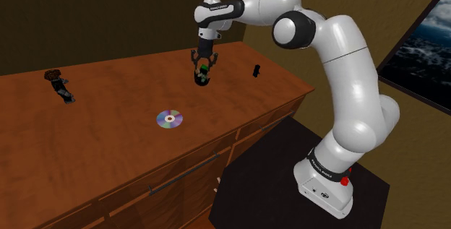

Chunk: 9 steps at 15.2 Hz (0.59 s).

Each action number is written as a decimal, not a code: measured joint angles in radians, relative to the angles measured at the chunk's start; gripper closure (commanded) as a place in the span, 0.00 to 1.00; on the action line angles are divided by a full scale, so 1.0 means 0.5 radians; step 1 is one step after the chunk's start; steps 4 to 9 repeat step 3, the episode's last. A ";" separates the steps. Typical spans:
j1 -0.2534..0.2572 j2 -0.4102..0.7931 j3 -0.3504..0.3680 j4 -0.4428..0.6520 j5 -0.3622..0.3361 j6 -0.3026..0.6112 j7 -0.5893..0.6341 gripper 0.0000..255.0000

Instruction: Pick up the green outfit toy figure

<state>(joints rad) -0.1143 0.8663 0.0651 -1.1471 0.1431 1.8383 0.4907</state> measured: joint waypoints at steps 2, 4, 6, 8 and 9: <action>0.001 -0.017 0.001 0.024 -0.001 -0.040 0.008 1.00; 0.002 -0.026 0.001 0.024 -0.001 -0.048 0.011 1.00; 0.002 -0.026 0.001 0.024 -0.001 -0.048 0.011 1.00; 0.002 -0.026 0.001 0.024 -0.001 -0.048 0.011 1.00; 0.002 -0.026 0.001 0.024 -0.001 -0.048 0.011 1.00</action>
